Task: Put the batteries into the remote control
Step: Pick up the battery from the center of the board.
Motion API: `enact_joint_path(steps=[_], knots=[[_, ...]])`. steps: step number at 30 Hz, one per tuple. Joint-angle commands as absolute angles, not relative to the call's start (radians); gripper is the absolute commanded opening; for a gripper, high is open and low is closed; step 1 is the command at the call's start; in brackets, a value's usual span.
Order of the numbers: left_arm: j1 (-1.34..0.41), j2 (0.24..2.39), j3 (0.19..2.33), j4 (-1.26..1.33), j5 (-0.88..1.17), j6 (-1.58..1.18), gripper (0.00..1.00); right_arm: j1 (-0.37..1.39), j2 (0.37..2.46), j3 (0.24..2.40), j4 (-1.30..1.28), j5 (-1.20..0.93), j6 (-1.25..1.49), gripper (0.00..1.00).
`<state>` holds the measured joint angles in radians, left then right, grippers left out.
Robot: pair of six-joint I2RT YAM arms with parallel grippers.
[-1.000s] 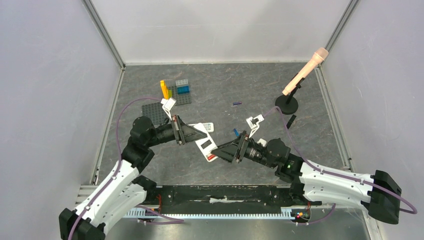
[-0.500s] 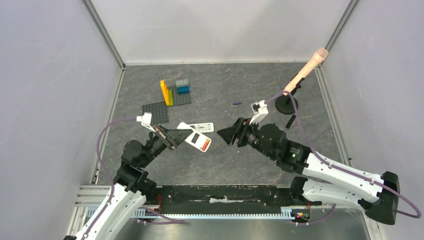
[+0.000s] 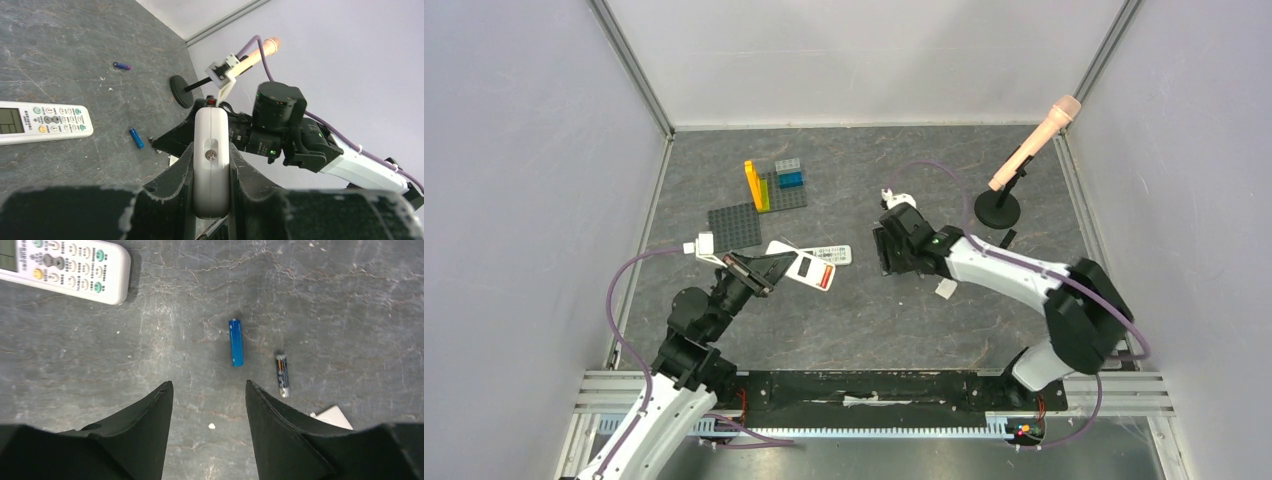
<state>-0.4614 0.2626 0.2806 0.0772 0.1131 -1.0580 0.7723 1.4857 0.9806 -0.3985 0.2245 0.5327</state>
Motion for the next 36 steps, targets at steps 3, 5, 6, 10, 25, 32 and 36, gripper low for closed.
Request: enact_joint_path(steps=[3,5,6,10,25,32,36], knots=[[-0.458,0.3,0.291,0.109,0.08,-1.051,0.02,0.755,1.66,1.138,-0.458,0.221,0.441,0.55],[-0.458,0.31,0.291,0.118,0.081,-1.05,0.02,0.748,1.696,1.15,-0.462,0.238,0.436,0.53],[-0.458,0.315,0.29,0.123,0.083,-1.049,0.02,0.741,1.706,1.154,-0.462,0.239,0.433,0.53],[-0.458,0.336,0.277,0.159,0.086,-1.048,0.02,0.703,1.738,1.147,-0.442,0.188,0.412,0.46],[-0.457,0.385,0.26,0.252,0.125,-1.057,0.02,0.647,1.824,1.142,-0.395,0.084,0.335,0.33],[-0.458,0.379,0.252,0.242,0.123,-1.072,0.02,0.646,1.836,1.145,-0.396,0.075,0.338,0.15],[-0.457,0.372,0.256,0.237,0.128,-1.073,0.02,0.646,1.8,1.128,-0.372,0.047,0.352,0.07]])
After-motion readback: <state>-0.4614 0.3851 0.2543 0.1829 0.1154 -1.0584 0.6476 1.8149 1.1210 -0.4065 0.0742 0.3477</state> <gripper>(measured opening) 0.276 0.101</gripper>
